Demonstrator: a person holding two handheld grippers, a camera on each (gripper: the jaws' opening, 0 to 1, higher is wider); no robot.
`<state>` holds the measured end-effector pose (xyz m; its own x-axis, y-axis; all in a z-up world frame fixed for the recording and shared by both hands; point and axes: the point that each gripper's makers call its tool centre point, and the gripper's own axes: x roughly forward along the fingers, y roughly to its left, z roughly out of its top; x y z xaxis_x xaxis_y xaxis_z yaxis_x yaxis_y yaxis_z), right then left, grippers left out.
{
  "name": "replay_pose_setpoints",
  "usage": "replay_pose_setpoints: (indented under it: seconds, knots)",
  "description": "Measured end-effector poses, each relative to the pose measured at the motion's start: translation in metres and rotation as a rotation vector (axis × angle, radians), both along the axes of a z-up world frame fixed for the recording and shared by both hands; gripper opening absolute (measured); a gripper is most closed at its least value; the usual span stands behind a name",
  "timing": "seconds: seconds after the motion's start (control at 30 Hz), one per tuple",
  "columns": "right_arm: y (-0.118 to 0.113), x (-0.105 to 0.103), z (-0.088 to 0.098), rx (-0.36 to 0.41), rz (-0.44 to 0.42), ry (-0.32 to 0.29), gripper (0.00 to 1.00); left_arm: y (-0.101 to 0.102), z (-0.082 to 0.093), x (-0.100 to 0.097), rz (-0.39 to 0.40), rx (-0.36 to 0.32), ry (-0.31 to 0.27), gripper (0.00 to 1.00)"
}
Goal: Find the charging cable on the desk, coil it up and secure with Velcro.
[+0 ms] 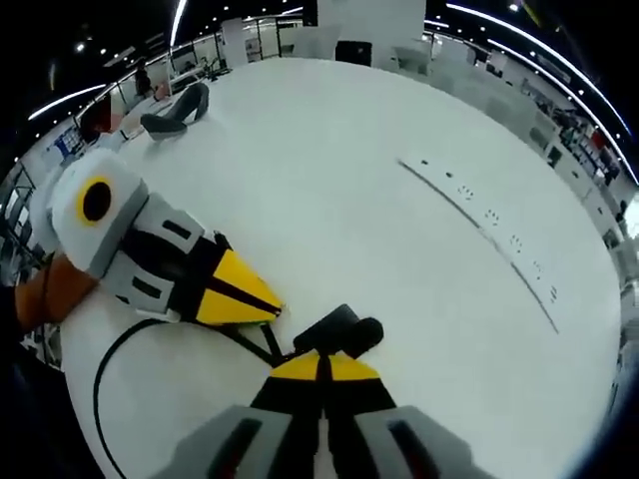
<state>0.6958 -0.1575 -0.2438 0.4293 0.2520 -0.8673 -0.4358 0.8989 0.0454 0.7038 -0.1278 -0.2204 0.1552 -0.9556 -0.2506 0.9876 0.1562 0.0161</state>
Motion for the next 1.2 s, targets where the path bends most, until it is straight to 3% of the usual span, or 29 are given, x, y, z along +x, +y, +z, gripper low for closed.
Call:
replay_pose_setpoints:
  seconds: [0.17,0.4,0.6,0.67,0.7,0.8,0.9,0.93,0.97,1.2]
  knots:
    - [-0.004,-0.001,0.001,-0.047,0.009,-0.007,0.02,0.000,0.000,0.000,-0.001,0.000,0.000,0.02]
    - [-0.003,-0.004,0.003,-0.008,0.026,0.015,0.02,0.000,0.000,0.000,-0.001,-0.001,-0.001,0.02]
    - [-0.002,0.002,0.009,-0.017,0.017,-0.017,0.02,0.001,0.000,0.000,0.000,0.000,-0.001,0.02]
    - [0.006,-0.002,0.000,-0.009,0.035,0.009,0.02,0.000,0.000,0.000,-0.001,0.000,-0.001,0.02]
    - [0.006,0.004,0.006,0.000,0.041,-0.039,0.02,0.000,0.000,0.000,0.000,0.000,-0.001,0.02]
    - [0.003,0.002,0.009,-0.012,0.026,-0.035,0.02,0.000,0.000,0.000,-0.001,-0.001,-0.001,0.02]
    - [0.009,-0.002,0.002,-0.003,0.047,-0.013,0.02,0.000,0.000,0.000,-0.001,-0.001,-0.001,0.02]
    - [0.014,0.005,0.007,0.018,0.094,-0.064,0.02,0.000,0.000,0.000,-0.001,-0.001,-0.001,0.02]
    - [0.010,0.004,0.006,0.005,0.054,-0.042,0.02,0.000,0.000,0.000,-0.001,-0.001,-0.001,0.02]
    - [0.012,0.008,0.006,0.075,0.067,-0.067,0.02,0.000,0.000,0.000,-0.001,-0.001,-0.001,0.02]
